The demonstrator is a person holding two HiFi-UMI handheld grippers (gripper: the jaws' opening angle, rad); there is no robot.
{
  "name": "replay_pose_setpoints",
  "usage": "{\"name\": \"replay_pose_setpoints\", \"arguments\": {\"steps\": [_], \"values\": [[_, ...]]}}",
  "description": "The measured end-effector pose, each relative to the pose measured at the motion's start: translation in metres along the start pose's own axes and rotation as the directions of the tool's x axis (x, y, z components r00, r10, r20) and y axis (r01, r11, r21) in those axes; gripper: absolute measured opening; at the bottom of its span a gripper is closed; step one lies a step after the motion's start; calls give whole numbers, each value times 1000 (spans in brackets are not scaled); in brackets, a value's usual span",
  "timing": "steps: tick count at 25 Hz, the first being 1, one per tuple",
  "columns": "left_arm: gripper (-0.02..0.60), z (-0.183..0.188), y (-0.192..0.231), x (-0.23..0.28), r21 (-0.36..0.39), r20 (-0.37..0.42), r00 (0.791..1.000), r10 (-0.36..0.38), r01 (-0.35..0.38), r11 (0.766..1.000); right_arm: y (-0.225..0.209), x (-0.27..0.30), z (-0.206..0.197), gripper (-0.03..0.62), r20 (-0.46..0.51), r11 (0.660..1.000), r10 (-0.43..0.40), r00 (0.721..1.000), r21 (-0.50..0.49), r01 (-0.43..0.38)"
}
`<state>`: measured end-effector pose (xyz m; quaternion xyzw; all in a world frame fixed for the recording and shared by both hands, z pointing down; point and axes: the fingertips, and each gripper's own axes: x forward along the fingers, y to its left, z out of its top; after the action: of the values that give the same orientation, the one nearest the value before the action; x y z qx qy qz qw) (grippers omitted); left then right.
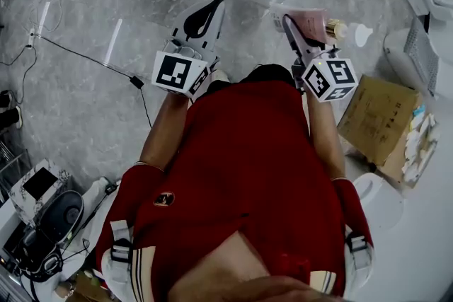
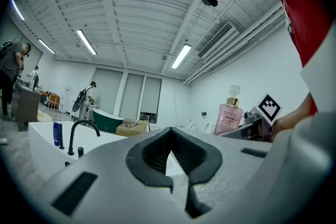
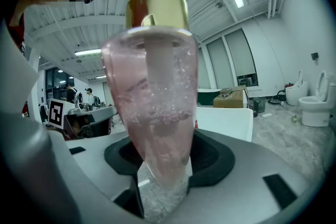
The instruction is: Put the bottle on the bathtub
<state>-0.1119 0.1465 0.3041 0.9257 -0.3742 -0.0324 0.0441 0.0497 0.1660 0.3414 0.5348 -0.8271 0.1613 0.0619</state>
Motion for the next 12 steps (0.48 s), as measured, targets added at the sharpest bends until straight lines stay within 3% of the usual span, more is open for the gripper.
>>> {"name": "replay_pose_setpoints", "arguments": {"steps": [12], "values": [[8,-5,43,23,-1,-20,1000,2,-2,1000,-22,46,11,222,-12,999,-39,999,-14,38]]}}
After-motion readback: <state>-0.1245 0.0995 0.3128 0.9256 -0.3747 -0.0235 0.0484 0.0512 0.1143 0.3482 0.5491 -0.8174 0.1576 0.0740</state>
